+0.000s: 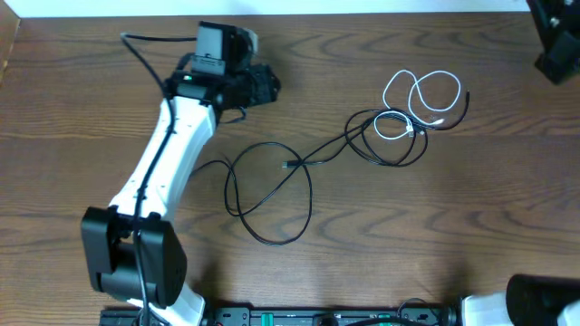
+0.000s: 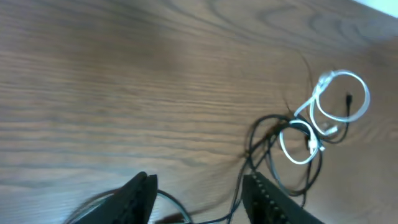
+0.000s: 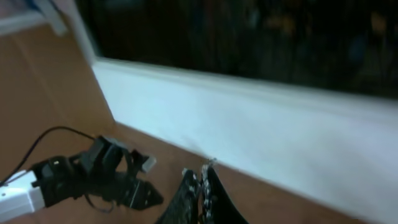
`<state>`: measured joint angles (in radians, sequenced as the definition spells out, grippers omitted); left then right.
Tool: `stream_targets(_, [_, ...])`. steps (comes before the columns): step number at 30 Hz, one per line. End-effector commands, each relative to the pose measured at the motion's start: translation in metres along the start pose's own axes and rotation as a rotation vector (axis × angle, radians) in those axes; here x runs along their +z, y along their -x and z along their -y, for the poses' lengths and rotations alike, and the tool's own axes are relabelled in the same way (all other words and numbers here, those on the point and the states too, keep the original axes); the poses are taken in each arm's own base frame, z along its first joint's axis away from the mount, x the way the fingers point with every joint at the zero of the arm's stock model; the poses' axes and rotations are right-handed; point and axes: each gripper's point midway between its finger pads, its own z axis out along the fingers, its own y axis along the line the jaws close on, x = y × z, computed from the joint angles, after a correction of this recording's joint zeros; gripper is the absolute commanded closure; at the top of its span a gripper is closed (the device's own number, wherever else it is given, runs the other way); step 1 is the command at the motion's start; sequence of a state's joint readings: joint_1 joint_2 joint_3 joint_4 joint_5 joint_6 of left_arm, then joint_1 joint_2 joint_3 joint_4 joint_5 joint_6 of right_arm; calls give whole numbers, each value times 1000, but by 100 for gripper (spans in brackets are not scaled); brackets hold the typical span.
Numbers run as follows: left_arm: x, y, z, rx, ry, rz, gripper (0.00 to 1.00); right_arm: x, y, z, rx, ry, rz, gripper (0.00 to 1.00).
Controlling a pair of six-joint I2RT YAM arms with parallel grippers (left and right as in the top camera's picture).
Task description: Untangle cables
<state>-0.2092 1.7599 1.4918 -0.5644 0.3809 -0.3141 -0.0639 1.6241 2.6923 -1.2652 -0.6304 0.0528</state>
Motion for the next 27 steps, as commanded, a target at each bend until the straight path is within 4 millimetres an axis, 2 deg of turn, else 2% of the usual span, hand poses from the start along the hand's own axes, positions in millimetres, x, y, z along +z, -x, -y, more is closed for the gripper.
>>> stream_targets(1, [6, -4, 20, 60, -99, -26, 46, 31, -35, 47, 127, -108, -132, 98])
stream_targets(3, [5, -7, 30, 94, -162, -42, 41, 39, -51, 62, 169, -136, -187, 91])
stream_targets(5, [7, -11, 34, 95, -184, -56, 40, 46, -63, 76, 205, -155, -227, 81])
stream_targets(7, [12, -15, 37, 99, -191, -73, 39, 53, -76, 93, 244, -178, -267, 74])
stream_targets(10, [28, -27, 46, 123, -202, -107, 37, 62, -92, 114, 291, -203, -315, 64])
stream_targets(14, [57, -47, 68, 195, -233, -149, 33, 73, -110, 131, 322, -214, -367, 53])
stream_targets(19, [103, -73, 85, 267, -216, -171, 27, 77, -126, 154, 336, -289, -413, 48])
stream_targets(24, [145, -99, 82, 326, -112, -181, 21, 77, -135, 160, 332, -302, -445, 45])
stream_targets(27, [162, -110, 79, 353, -60, -179, 17, 78, -136, 160, 327, -300, -449, 43])
